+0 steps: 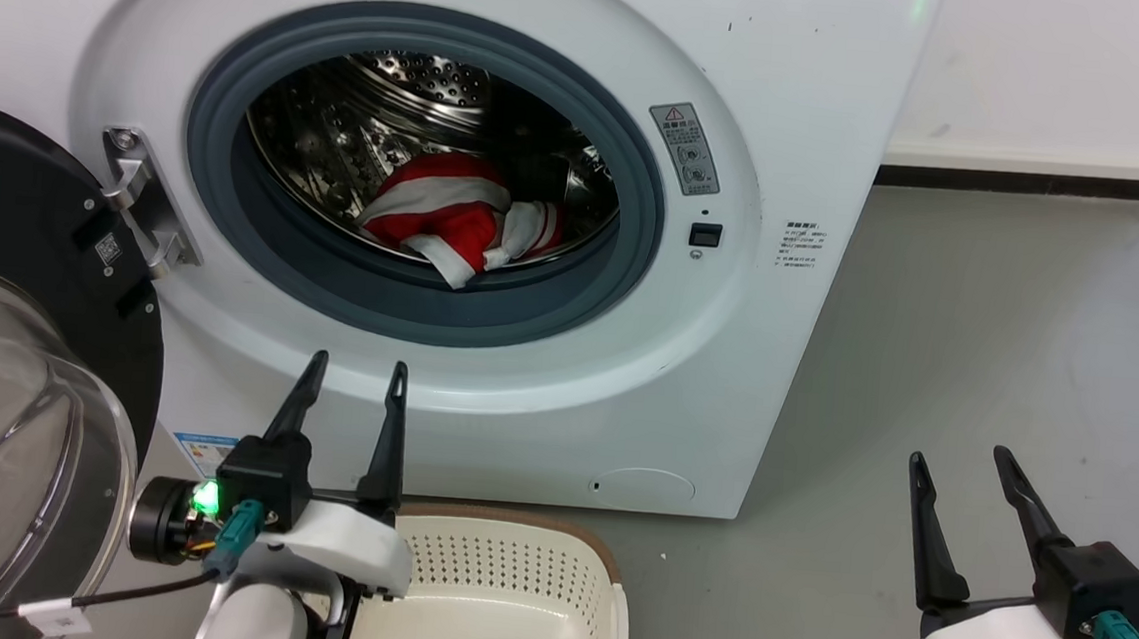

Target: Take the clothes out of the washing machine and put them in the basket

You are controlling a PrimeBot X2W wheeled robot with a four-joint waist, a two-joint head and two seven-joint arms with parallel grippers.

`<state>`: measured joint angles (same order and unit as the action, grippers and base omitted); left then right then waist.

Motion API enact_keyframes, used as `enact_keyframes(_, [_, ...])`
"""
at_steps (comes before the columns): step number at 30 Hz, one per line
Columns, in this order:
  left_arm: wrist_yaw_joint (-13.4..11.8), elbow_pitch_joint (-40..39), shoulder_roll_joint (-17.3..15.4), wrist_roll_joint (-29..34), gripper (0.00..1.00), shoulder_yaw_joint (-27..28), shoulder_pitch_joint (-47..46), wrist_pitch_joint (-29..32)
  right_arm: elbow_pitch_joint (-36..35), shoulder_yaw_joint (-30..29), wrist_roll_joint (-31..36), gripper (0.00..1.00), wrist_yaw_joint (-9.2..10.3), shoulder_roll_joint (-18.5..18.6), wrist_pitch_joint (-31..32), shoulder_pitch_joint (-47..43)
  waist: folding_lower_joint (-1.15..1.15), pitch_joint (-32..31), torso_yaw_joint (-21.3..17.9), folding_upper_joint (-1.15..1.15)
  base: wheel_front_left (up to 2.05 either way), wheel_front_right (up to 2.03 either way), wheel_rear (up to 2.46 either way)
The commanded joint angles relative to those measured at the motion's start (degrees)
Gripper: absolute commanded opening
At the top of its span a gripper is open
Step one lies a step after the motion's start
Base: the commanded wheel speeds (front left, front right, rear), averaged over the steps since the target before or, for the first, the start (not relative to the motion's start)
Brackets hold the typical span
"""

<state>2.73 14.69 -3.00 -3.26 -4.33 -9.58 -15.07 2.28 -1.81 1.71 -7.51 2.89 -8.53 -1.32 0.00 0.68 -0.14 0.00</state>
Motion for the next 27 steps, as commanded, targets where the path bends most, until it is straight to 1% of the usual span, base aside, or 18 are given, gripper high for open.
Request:
enact_keyframes(1, [-0.3, 0.4, -0.3, 0.3, 1.0, 0.3, -1.1, -0.2, -0.3, 0.2, -0.4, 1.0, 0.04, 0.0, 0.1, 0.8, 0.0, 0.8, -0.3, 0.0, 0.0, 0.0, 0.0])
enact_keyframes(7, [-0.7, 4.2, -1.2, 0.3, 1.0, 1.3, -6.1, -0.2, -1.2, 0.8, -0.3, 1.0, 0.04, 0.0, 0.2, 2.3, 0.0, 4.4, -2.0, 0.0, 0.0, 0.0, 0.0])
enact_keyframes(11, [-0.4, 9.1, -2.4, 0.3, 1.0, 1.9, -11.3, -0.1, -1.7, 1.3, 0.0, 1.0, 0.04, -0.1, -0.1, 3.9, 0.0, 8.0, -3.5, 0.0, 0.0, 0.0, 0.0])
enact_keyframes(18, [0.4, 17.4, -5.7, 0.1, 1.0, 2.7, -21.6, -0.1, -1.1, 3.0, -1.0, 1.0, 0.04, -0.1, -1.4, 7.5, 0.0, 15.3, -6.9, 0.0, 0.0, 0.0, 0.0])
enact_keyframes(22, [1.0, 22.0, -8.3, 0.4, 1.0, 3.1, -27.2, -0.1, 0.3, 4.2, -2.1, 1.0, 0.04, -0.1, -2.8, 9.5, 0.0, 18.8, -8.9, 0.0, 0.0, 0.0, 0.0])
enact_keyframes(27, [1.8, 27.8, -11.6, 1.1, 1.0, 2.4, -34.8, 1.3, 2.2, 5.6, -3.1, 1.0, 0.04, -0.1, -4.2, 11.8, 0.0, 22.5, -11.3, 0.0, 0.0, 0.0, 0.0])
